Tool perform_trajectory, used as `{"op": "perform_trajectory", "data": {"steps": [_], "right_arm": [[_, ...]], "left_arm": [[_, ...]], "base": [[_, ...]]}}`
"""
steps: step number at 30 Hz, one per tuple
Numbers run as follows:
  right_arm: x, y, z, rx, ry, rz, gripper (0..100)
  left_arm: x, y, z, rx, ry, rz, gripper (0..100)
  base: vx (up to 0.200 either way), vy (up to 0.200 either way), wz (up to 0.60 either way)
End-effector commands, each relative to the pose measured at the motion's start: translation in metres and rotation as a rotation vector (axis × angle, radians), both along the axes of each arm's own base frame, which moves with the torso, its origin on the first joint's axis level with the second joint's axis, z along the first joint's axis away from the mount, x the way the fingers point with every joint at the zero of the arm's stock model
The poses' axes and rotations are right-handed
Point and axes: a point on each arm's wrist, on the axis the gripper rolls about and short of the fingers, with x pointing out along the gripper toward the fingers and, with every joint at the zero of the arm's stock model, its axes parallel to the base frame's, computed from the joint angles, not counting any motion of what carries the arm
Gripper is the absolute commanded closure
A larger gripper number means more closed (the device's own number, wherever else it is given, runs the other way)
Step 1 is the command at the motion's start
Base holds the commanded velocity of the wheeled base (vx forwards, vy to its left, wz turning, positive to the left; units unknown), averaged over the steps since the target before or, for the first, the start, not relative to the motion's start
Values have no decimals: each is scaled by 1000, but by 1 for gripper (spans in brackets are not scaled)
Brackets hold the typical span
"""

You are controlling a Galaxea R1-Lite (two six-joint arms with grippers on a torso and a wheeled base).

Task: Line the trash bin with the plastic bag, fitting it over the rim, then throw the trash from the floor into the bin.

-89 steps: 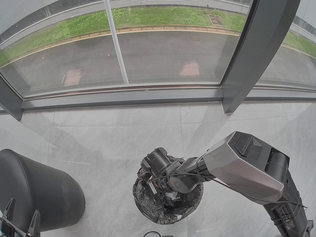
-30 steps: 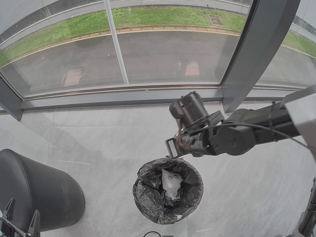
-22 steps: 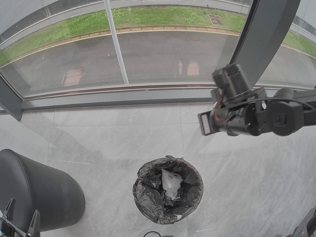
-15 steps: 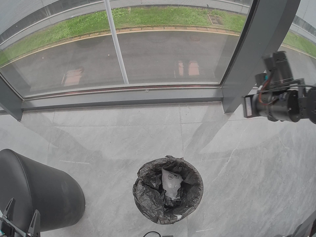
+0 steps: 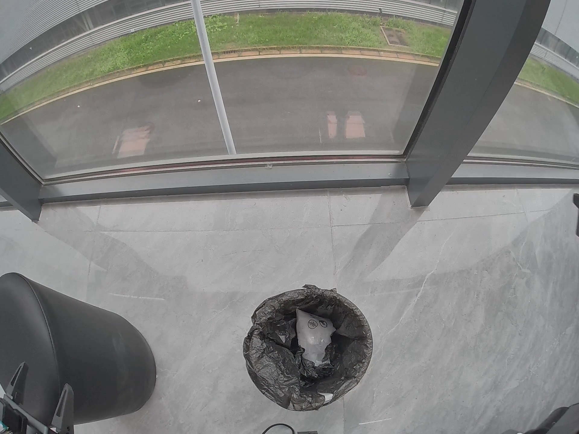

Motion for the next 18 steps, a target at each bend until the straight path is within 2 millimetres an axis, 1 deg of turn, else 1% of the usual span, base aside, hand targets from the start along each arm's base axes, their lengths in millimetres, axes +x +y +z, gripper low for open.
{"op": "perform_trajectory", "data": {"steps": [1,2,3,4,5,6,9,11,14,18], "right_arm": [[-93,-15,-17,-60,-172,-64,100],[-119,-16,-27,-85,-227,-67,100],[-119,-16,-27,-85,-227,-67,100],[-148,-18,-43,-117,-298,-91,100],[-148,-18,-43,-117,-298,-91,100],[-171,-17,-58,-142,-361,-126,100],[-197,-13,-79,-166,-412,-182,100],[-207,-13,-89,-159,-417,-188,100],[-208,-13,-88,-132,-414,-210,100],[-206,-15,-95,-127,-400,-182,100]], "left_arm": [[0,0,-5,-1,0,0,0],[0,0,-5,-1,2,0,0],[0,0,-5,-1,2,0,0],[0,0,-5,-1,2,0,0],[0,0,-5,-1,2,0,0],[0,0,-5,-1,2,0,0],[0,0,-5,-1,0,0,0],[0,0,-5,-1,0,0,0],[0,0,-5,-1,2,0,0],[0,0,-5,-1,2,0,0]], "base": [[0,0,0],[0,0,0],[0,0,0],[0,0,0],[0,0,0],[0,0,0],[0,0,0],[0,0,0],[0,0,0],[0,0,0]]}}
